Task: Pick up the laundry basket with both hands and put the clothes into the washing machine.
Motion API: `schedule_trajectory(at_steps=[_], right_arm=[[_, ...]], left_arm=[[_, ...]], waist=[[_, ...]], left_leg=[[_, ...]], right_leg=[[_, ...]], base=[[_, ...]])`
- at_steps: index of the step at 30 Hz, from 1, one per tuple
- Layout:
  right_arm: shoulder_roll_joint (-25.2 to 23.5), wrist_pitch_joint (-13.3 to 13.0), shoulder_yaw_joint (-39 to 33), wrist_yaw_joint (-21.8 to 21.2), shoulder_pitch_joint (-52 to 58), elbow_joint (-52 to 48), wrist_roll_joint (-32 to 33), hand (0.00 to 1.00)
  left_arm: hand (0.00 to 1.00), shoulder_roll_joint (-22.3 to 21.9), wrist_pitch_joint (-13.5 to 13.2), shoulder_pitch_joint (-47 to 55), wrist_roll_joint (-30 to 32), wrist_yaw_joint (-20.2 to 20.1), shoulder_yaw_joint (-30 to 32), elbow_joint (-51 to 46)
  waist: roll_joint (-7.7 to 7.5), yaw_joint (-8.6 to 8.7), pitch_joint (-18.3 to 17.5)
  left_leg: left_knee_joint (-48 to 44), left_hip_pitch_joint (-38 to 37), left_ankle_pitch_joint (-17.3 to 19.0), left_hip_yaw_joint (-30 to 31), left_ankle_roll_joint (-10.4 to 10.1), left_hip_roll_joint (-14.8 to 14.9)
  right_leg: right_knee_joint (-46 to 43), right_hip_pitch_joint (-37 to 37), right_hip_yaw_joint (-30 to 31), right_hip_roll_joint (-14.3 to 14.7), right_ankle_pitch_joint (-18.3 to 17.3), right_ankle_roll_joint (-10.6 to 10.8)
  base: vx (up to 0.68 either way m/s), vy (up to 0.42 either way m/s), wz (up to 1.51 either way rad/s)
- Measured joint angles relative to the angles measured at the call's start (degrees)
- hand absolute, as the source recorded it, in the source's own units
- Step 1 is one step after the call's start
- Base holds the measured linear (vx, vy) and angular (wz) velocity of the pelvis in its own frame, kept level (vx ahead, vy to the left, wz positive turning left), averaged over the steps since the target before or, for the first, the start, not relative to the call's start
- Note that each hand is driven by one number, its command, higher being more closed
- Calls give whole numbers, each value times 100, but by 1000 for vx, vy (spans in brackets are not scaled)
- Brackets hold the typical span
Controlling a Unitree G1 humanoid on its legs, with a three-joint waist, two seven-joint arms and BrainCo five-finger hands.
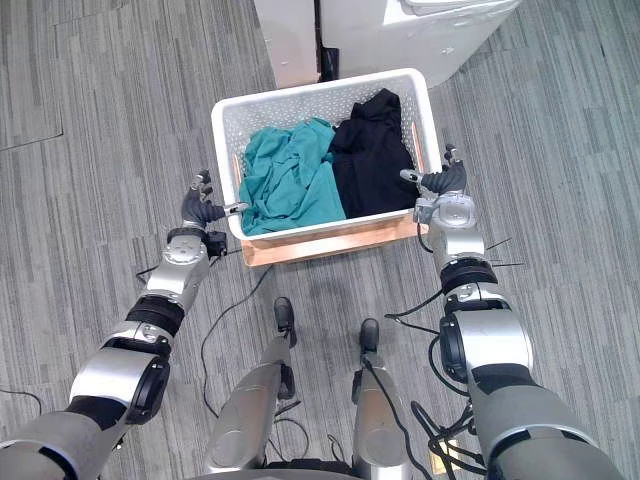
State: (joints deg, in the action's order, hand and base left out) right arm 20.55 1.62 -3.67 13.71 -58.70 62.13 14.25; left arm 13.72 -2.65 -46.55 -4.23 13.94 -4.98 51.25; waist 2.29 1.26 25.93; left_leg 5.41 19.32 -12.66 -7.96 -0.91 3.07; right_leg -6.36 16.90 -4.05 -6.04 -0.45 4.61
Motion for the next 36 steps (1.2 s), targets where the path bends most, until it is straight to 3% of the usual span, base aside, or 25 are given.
schedule_trajectory(at_steps=[1,2,3,4,9,16,19,23,26,29,30,34,36], right_arm=[[-8,0,-1,-9,-25,9,85,0],[-7,-1,-9,-11,-36,41,106,0],[-8,0,-10,-11,-44,98,122,0],[-10,1,-9,-23,-67,208,155,100],[5,1,29,-196,-68,256,156,100],[63,7,198,-264,-24,347,223,100],[57,23,175,-130,511,-671,293,100],[-123,17,58,36,1674,-2293,300,100],[-561,-140,-384,120,2656,-3516,242,100],[-904,-290,-564,118,3517,-4478,74,100],[-1065,-329,-623,107,3979,-4885,-26,100],[-1604,-448,-706,-64,5505,-5982,-320,100],[-1763,-517,-712,-186,5900,-6311,-377,100]], left_arm=[[0,-39,2,-28,72,-4,-16,2],[100,-59,-1,-58,156,-4,-45,5],[100,-54,10,-94,269,-7,-107,21],[100,-46,33,-133,420,-15,-127,77],[100,3,113,-199,935,-8,-165,150],[100,237,122,-187,888,-17,-168,246],[100,241,220,68,584,0,-97,-150],[100,55,249,1283,230,45,47,-1280],[100,-174,248,2252,133,128,116,-2321],[100,-318,250,2976,149,138,152,-3093],[100,-414,251,3372,167,136,152,-3444],[100,-815,279,4891,280,91,67,-4489],[100,-880,281,5223,279,4,76,-4812]], waist=[[3,10,6],[7,5,29],[17,1,38],[18,1,38],[17,6,39],[4,17,46],[0,31,114],[-2,55,113],[-9,73,97],[-15,102,88],[-29,111,6],[-72,124,-865],[-109,130,-986]], left_leg=[[0,37,-10,-2,-13,-2],[0,38,-10,-6,-13,-3],[0,38,-11,-9,-13,-6],[0,38,-18,-8,-5,-7],[2,38,-24,-5,-6,-7],[5,38,-24,-14,-6,-5],[3,-33,-24,1,-7,-11],[3,-344,-20,36,-12,-18],[8,-610,98,96,-138,7],[8,-796,196,107,-141,59],[8,-899,256,89,-139,59],[10,-999,410,-57,-149,57],[7,-1160,424,-142,-145,69]], right_leg=[[29,42,23,0,34,5],[57,36,39,0,59,12],[60,37,49,-2,64,15],[60,38,54,-2,69,15],[70,42,73,-2,94,32],[161,19,100,1,141,47],[178,-64,96,-7,142,46],[198,-353,99,-22,141,45],[198,-600,105,-8,24,36],[190,-765,144,47,-15,53],[179,-850,202,48,-69,55],[244,-897,303,41,-154,48],[241,-1013,360,48,-159,41]], base=[[4,2,-9],[5,6,-7],[3,7,-4],[0,0,0],[0,0,0],[20,-3,-2],[54,-3,0],[84,-11,-4],[33,-21,-4],[-1,-21,-8],[18,-5,-12],[99,-17,-16],[129,-30,-16]])
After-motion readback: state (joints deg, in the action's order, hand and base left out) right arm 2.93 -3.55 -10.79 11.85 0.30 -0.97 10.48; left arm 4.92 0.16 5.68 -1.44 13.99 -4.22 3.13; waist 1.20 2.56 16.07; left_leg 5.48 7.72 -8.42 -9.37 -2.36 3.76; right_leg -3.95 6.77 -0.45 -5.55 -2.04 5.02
